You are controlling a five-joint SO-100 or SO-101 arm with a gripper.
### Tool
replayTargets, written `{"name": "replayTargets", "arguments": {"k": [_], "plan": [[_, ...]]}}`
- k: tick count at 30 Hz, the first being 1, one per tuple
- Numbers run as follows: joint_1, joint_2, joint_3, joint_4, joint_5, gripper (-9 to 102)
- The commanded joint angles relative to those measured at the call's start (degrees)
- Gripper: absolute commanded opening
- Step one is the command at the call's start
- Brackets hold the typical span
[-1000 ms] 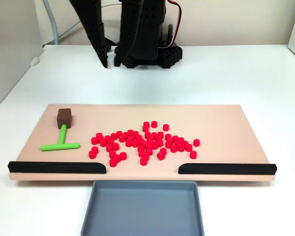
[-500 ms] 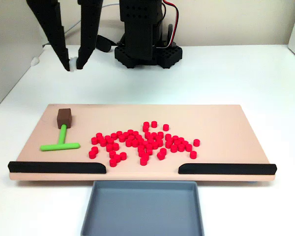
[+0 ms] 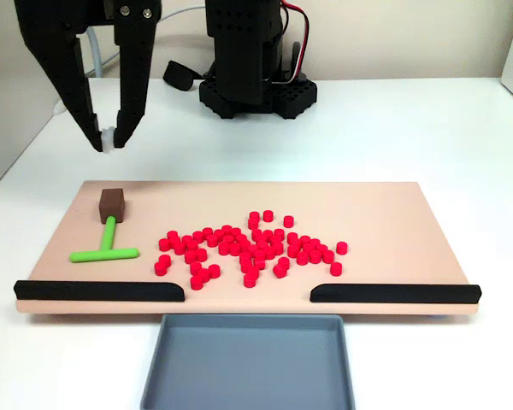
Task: Grasp a green tool by the dark brown handle.
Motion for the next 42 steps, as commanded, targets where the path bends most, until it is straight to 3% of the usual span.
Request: {"name": "replayTargets", "arguments": {"k": [1,6,17,42], "plan": [[1.1,0.1,-1.8,-1.1,-1.2,1],[1.8,-0.7,-1.8,-4.5,-1.2,11],[1.9,-1.5,-1.8,-5.1,-1.1,18],[0.8,-6.9,-1.9,-8.6,1.6,16]]}}
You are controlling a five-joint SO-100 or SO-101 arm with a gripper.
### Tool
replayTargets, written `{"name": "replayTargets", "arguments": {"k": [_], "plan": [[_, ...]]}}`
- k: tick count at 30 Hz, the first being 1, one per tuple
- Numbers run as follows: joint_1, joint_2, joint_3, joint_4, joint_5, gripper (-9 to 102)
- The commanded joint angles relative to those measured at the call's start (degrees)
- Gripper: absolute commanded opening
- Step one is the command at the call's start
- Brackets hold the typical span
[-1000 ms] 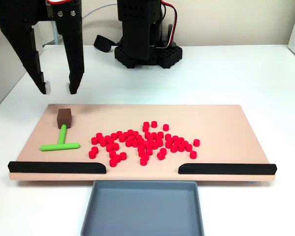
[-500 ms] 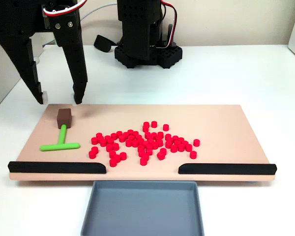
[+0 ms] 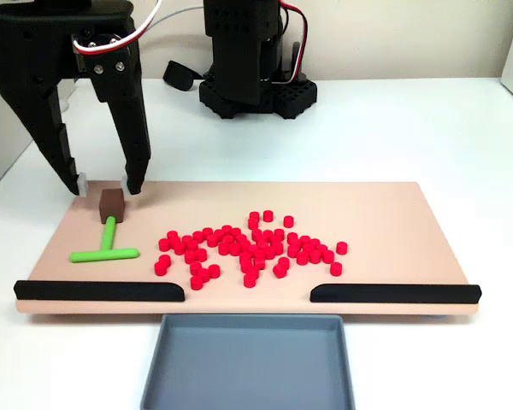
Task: Grasp a green tool by the dark brown handle.
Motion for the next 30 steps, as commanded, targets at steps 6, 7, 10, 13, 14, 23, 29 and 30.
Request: {"name": "replayTargets", "arguments": {"k": [6,7,10,13,14,23,29,30], "plan": [[-1.2,-0.2,-1.9,-0.2,0.5,16],[-1.2,-0.3,-1.9,-0.2,0.5,16],[-1.3,-0.4,-1.9,-0.2,0.4,15],[-1.4,-0.7,-1.9,-0.5,0.4,15],[-1.4,-0.9,-1.9,-0.9,0.4,15],[-1.4,-1.5,-1.9,-1.3,0.1,14],[-1.4,-1.6,-1.9,-1.3,0.1,13],[-1.4,-1.6,-1.9,-1.3,0.1,13]]}}
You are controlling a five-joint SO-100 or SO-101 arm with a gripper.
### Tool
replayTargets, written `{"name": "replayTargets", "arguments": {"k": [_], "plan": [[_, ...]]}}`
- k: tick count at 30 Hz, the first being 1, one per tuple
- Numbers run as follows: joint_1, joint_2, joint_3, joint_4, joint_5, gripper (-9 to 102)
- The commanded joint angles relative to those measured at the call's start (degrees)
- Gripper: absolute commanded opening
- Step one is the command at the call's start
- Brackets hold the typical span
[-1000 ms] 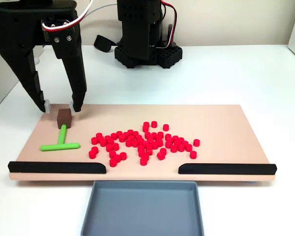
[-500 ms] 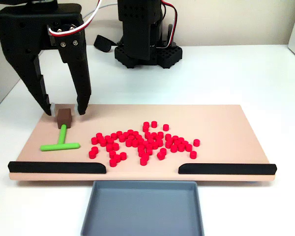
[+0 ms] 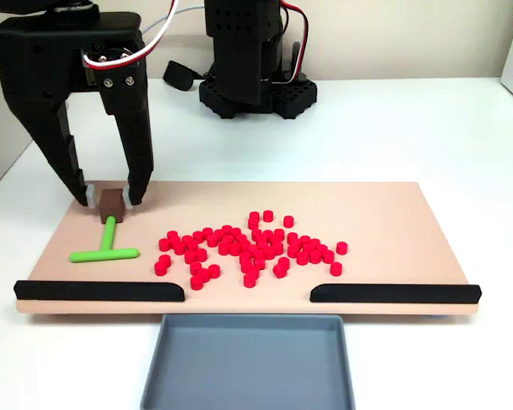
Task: Grasp a green tool by the dark brown handle.
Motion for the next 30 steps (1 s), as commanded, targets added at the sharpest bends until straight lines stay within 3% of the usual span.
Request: {"name": "replayTargets", "arguments": {"k": [1,19,26,30], "plan": [[-0.2,0.1,-1.9,-0.2,0.0,13],[-0.2,-0.4,-1.9,-0.2,-0.1,10],[-0.5,-0.6,-1.9,-0.2,-0.1,0],[-1.0,-0.3,-1.9,-0.2,0.4,0]]}}
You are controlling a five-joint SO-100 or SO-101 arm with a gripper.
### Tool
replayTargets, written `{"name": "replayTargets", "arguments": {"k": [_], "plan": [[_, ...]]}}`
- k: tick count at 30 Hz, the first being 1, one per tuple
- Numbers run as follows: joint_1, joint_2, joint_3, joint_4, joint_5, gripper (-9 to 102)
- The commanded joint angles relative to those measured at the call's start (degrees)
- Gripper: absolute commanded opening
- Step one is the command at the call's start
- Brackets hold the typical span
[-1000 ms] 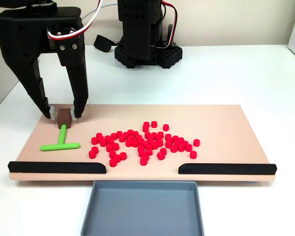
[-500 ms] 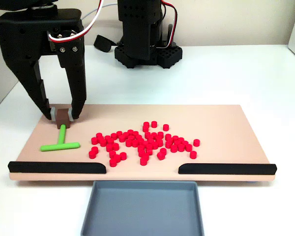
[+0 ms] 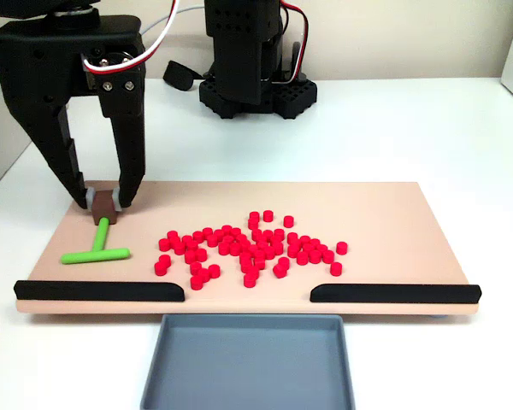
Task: Grasp a green tool by the dark brown handle.
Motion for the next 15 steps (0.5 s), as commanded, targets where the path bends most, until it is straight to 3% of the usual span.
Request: {"name": "replayTargets", "arguments": {"k": [1,9,15], "plan": [[-1.0,0.6,-1.7,-0.1,0.4,0],[-2.6,4.4,-0.8,0.8,6.6,0],[-5.8,11.2,-1.6,7.9,15.2,0]]}}
